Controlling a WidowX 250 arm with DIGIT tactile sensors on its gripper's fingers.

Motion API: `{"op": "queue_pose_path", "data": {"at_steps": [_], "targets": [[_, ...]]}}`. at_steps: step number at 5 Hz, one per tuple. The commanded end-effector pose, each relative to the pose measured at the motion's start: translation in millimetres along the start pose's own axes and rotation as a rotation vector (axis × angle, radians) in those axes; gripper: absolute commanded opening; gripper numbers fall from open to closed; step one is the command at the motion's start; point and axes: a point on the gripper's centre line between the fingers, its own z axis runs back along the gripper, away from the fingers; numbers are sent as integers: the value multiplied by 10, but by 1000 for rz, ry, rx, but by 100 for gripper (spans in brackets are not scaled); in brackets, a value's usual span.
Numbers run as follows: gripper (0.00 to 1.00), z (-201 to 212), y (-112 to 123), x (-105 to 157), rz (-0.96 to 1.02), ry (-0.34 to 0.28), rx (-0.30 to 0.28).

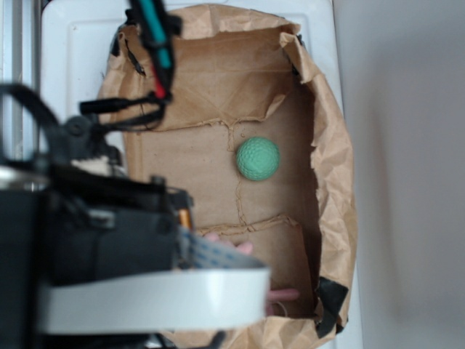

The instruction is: Grab the green ball.

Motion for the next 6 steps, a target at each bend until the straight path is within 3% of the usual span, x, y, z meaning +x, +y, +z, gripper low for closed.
{"op": "queue_pose_path", "data": {"at_steps": [1,2,3,6], "targets": [[100,-185,318,382,-28,-22,-49],[100,-303,363,528,-11,-16,-33],[100,-375,286,603,-59,-32,-64],[100,-793,283,809,-87,-55,-62]]}}
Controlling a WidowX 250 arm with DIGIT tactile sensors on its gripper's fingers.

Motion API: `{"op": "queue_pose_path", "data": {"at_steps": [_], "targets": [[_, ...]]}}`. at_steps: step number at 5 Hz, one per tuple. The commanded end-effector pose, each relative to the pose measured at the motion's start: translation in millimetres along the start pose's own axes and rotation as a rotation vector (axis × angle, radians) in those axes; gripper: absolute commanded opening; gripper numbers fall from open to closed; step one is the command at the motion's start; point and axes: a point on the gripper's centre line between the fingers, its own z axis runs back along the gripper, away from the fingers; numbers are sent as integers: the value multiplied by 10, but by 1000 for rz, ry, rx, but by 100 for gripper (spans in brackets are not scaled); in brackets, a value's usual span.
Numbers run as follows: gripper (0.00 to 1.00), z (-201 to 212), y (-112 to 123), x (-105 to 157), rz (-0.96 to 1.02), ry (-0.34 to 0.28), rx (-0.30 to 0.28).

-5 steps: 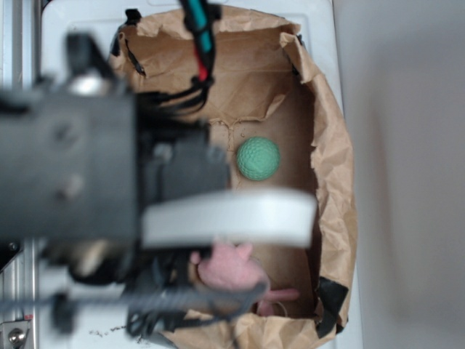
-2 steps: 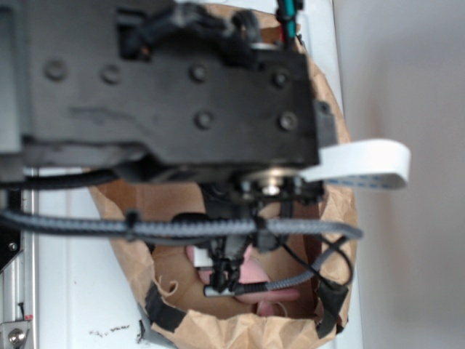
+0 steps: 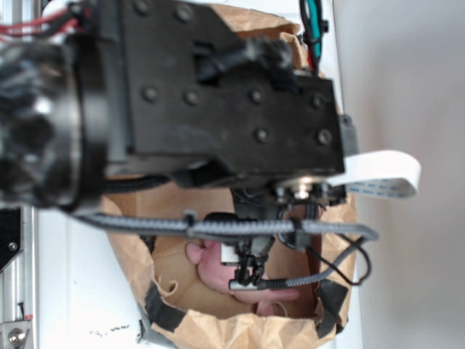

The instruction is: Grab the green ball.

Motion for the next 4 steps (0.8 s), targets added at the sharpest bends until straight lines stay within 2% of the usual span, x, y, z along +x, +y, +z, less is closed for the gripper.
{"op": "queue_pose_path", "data": {"at_steps": [1,2,4], "targets": [[100,-68,121,234,52,-70,47],[100,-102,197,237,65,-78,119],[100,-118,393,171,96,-72,157]]}}
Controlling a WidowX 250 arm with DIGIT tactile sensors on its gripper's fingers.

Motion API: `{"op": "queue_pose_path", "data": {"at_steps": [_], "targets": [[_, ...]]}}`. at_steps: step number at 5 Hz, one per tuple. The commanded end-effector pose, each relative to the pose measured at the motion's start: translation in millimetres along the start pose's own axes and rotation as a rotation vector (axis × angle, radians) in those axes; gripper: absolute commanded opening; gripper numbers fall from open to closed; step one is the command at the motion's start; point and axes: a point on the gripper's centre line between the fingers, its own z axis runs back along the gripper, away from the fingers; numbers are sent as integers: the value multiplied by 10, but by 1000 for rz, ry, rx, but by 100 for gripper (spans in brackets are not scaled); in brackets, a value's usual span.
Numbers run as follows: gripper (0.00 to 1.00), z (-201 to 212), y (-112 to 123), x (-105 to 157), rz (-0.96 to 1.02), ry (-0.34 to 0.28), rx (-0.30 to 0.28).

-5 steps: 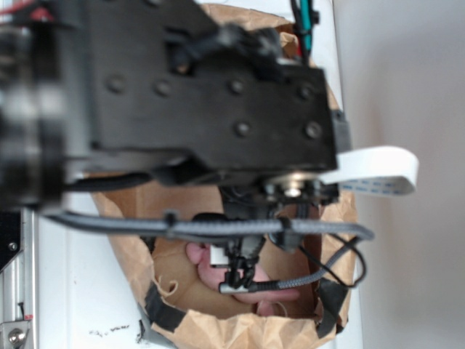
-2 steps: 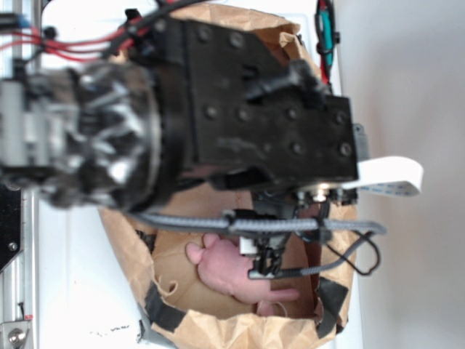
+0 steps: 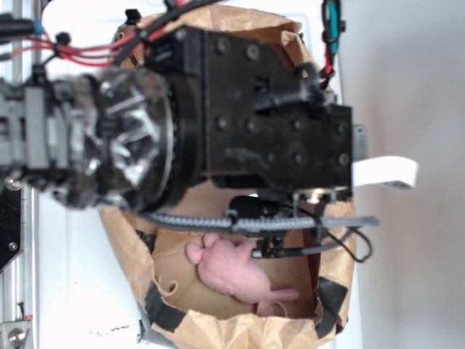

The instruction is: Grab the green ball.

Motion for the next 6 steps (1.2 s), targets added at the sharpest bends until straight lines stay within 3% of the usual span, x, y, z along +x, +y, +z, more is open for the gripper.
{"op": "queue_pose_path", "data": {"at_steps": [1,5,6], "targets": [[100,116,205,77,82,-25,65],[100,116,205,77,82,-25,65],[100,-98,172,78,66,-29,85]]}}
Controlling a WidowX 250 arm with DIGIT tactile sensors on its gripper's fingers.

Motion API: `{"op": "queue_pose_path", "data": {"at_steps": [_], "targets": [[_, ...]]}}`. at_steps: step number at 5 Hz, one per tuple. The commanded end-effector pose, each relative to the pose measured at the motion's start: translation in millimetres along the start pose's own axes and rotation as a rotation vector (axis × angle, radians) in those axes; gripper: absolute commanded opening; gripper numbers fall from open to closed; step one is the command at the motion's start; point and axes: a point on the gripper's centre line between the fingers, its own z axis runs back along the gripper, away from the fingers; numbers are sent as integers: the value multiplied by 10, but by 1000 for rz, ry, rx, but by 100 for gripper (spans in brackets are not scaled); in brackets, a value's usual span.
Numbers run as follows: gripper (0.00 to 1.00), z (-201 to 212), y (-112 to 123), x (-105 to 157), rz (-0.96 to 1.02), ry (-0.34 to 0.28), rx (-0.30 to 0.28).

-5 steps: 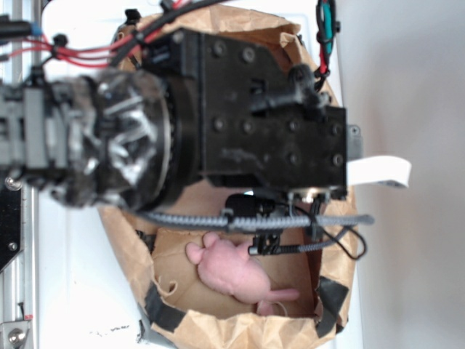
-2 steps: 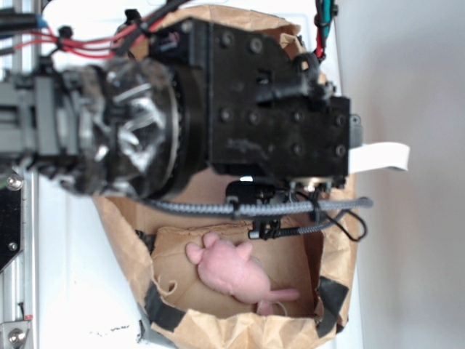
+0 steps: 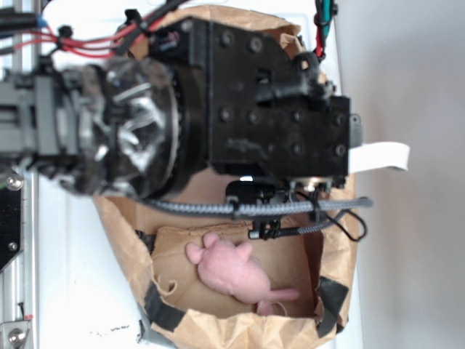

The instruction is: Grab the green ball.

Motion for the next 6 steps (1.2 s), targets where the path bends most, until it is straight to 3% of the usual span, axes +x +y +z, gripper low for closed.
{"op": "queue_pose_path", "data": {"at_steps": [1,4,6], "targets": [[100,-132,-15,129,10,-57,28],[100,-195,61,104,-8,-70,7],[100,-245,38,123,-13,-50,-56]]}}
